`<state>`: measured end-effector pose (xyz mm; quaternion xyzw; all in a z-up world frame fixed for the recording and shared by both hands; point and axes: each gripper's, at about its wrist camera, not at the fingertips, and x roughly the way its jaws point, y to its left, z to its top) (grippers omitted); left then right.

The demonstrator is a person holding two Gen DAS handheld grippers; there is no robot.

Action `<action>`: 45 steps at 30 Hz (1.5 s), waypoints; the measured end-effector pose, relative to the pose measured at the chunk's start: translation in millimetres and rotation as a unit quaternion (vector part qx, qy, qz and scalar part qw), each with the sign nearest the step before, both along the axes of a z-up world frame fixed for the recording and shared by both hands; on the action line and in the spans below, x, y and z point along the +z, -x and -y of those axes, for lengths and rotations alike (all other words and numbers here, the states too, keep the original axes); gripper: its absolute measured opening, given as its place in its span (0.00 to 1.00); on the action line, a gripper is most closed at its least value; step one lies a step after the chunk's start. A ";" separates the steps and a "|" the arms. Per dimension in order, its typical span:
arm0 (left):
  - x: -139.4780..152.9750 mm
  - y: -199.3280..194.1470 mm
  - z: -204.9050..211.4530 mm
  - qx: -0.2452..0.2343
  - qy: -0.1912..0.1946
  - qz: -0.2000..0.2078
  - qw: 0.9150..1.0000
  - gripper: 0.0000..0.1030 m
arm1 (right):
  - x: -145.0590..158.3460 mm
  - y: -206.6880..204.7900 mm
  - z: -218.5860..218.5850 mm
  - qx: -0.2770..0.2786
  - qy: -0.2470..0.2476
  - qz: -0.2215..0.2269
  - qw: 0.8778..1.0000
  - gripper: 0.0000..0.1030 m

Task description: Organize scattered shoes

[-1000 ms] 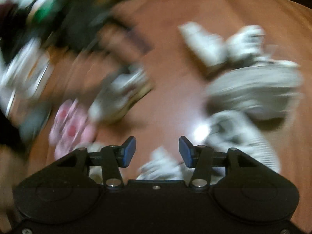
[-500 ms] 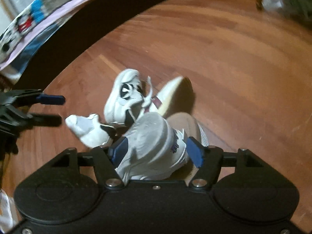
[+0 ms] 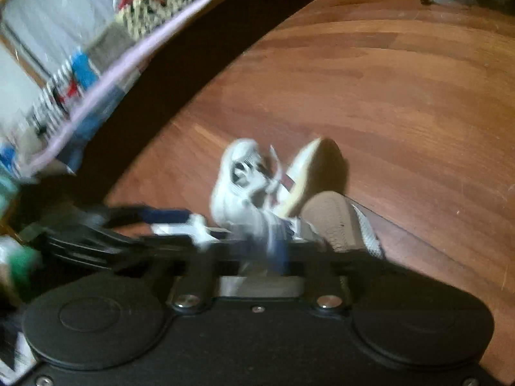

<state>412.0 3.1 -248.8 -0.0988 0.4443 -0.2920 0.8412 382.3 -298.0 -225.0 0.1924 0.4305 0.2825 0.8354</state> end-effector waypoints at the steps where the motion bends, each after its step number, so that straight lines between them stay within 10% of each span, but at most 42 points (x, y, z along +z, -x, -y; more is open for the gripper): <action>1: -3.2 -2.4 2.0 0.006 0.001 -0.005 1.000 0.76 | 3.1 0.2 2.7 0.000 0.010 0.002 1.000 0.01; 6: -16.7 -13.4 11.3 0.033 0.006 -0.024 0.999 0.76 | 6.9 10.2 10.5 0.022 0.070 0.005 0.997 0.36; 19: -55.9 -60.5 29.0 0.109 0.024 -0.078 0.991 0.75 | -14.4 25.0 0.7 0.062 0.065 -0.029 0.996 0.47; 22: -60.2 -65.4 42.2 0.092 0.005 -0.083 0.992 0.52 | -17.2 28.4 -2.8 0.069 0.070 -0.035 0.995 0.47; 29: -30.0 -69.1 55.9 0.034 -0.024 -0.028 0.999 0.09 | -10.9 34.3 -5.1 0.069 0.085 -0.036 0.993 0.47; 45: 85.3 -6.5 -17.4 -0.102 -0.072 0.086 0.988 0.06 | 77.4 50.0 -28.1 0.069 0.087 -0.025 0.994 0.52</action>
